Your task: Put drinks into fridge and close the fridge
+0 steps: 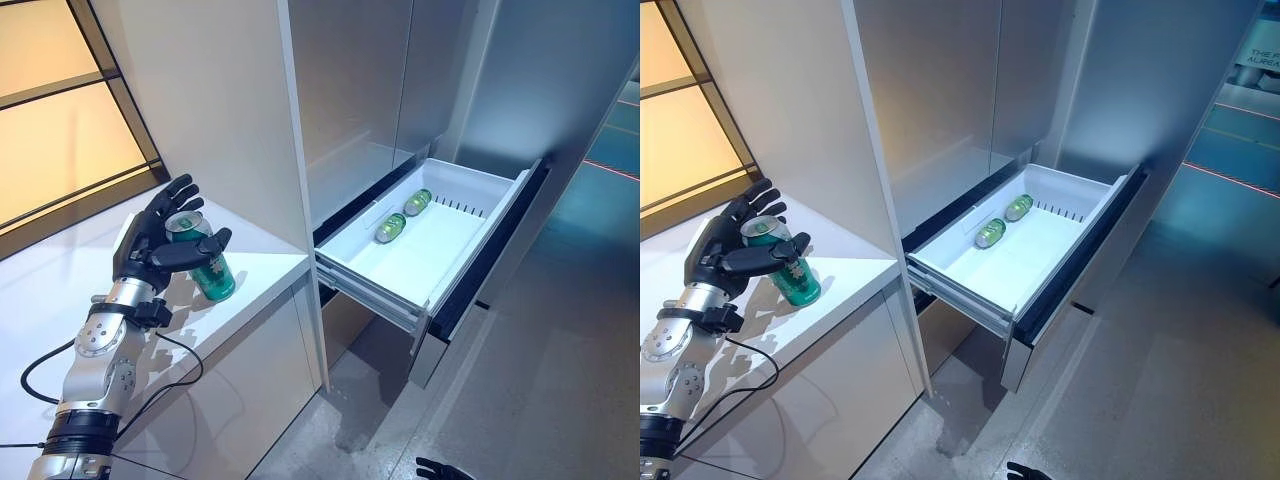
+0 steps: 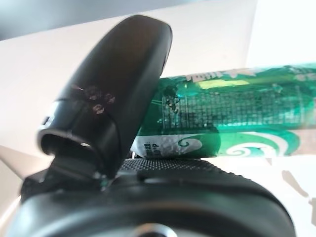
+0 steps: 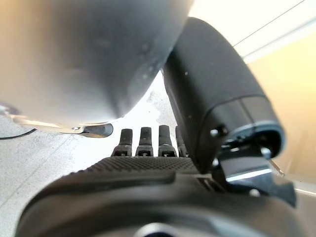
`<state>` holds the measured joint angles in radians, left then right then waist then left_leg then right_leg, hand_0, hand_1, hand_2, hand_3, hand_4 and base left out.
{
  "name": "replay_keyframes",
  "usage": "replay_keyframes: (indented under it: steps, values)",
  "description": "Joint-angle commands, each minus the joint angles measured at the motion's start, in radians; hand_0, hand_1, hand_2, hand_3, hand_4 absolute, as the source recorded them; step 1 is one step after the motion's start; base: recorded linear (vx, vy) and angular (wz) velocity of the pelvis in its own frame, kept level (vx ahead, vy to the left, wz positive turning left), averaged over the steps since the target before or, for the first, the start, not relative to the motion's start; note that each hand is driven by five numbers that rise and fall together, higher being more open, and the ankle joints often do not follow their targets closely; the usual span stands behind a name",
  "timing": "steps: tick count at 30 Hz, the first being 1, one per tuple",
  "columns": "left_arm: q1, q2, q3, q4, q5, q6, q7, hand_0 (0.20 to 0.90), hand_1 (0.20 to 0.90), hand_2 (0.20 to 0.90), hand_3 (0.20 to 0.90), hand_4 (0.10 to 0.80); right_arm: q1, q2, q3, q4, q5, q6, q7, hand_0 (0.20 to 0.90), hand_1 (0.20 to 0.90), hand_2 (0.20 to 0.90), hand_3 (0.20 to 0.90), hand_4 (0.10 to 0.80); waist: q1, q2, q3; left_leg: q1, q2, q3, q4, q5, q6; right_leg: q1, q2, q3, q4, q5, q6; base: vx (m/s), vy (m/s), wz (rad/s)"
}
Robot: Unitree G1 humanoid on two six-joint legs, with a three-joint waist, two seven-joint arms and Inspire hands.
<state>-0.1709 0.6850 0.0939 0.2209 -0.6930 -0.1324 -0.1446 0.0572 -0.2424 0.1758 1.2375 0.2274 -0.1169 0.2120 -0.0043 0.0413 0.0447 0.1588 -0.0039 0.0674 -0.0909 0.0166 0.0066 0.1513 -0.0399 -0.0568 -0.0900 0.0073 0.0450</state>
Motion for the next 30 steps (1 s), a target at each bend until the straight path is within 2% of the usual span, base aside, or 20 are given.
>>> replay_keyframes:
  steps: [1,26,27,28,29,30]
  values:
    - [-0.23,0.073,0.051,0.043,-0.042,-0.064,-0.016,0.9,0.9,0.9,0.9,0.8,-0.016,-0.026,0.014,0.021,0.007,-0.006,0.001,0.9,0.9,0.9,0.9,0.8,-0.02,0.02,-0.012,0.023,-0.053,-0.002,0.032,-0.11,0.019,-0.023,0.042,-0.006,0.098,-0.106,0.029,0.019,0.01,-0.11]
    - [-0.227,0.077,0.039,0.074,-0.05,-0.041,-0.046,0.9,0.9,0.9,0.9,0.8,-0.012,-0.031,0.011,0.008,-0.001,0.004,0.0,0.9,0.9,0.9,0.9,0.8,-0.025,0.017,-0.005,0.023,-0.059,-0.002,0.042,-0.119,0.027,-0.03,0.041,0.004,0.108,-0.107,0.031,0.003,0.001,-0.01]
    - [-0.227,0.076,0.037,0.072,-0.057,-0.046,-0.055,0.505,0.505,0.505,0.439,0.339,-0.011,-0.031,0.011,0.008,0.0,0.004,-0.001,0.9,0.9,0.9,0.9,0.8,-0.025,0.017,-0.005,0.023,-0.059,-0.003,0.042,-0.119,0.027,-0.03,0.041,0.004,0.108,-0.107,0.031,0.0,0.0,0.0]
    - [-0.227,0.076,0.036,0.07,-0.062,-0.047,-0.058,0.338,0.338,0.338,0.244,0.144,-0.011,-0.031,0.01,0.008,-0.001,0.004,0.0,0.9,0.9,0.9,0.9,0.8,-0.025,0.018,-0.005,0.023,-0.059,-0.003,0.041,-0.119,0.027,-0.03,0.041,0.004,0.108,-0.107,0.031,0.0,0.0,0.0]
    - [-0.227,0.077,0.035,0.065,-0.068,-0.054,-0.063,0.3,0.3,0.3,0.2,0.1,-0.011,-0.032,0.009,0.009,-0.002,0.004,0.0,0.9,0.9,0.9,0.9,0.8,-0.026,0.018,-0.005,0.024,-0.059,-0.002,0.04,-0.118,0.026,-0.03,0.041,0.004,0.108,-0.107,0.032,0.0,0.0,0.0]
    - [-0.229,0.076,0.032,0.06,-0.082,-0.064,-0.07,0.3,0.3,0.3,0.2,0.1,-0.01,-0.033,0.009,0.01,-0.002,0.003,0.001,0.9,0.9,0.9,0.9,0.8,-0.026,0.019,-0.005,0.024,-0.06,-0.002,0.041,-0.118,0.026,-0.03,0.041,0.004,0.108,-0.106,0.032,0.0,0.0,0.0]
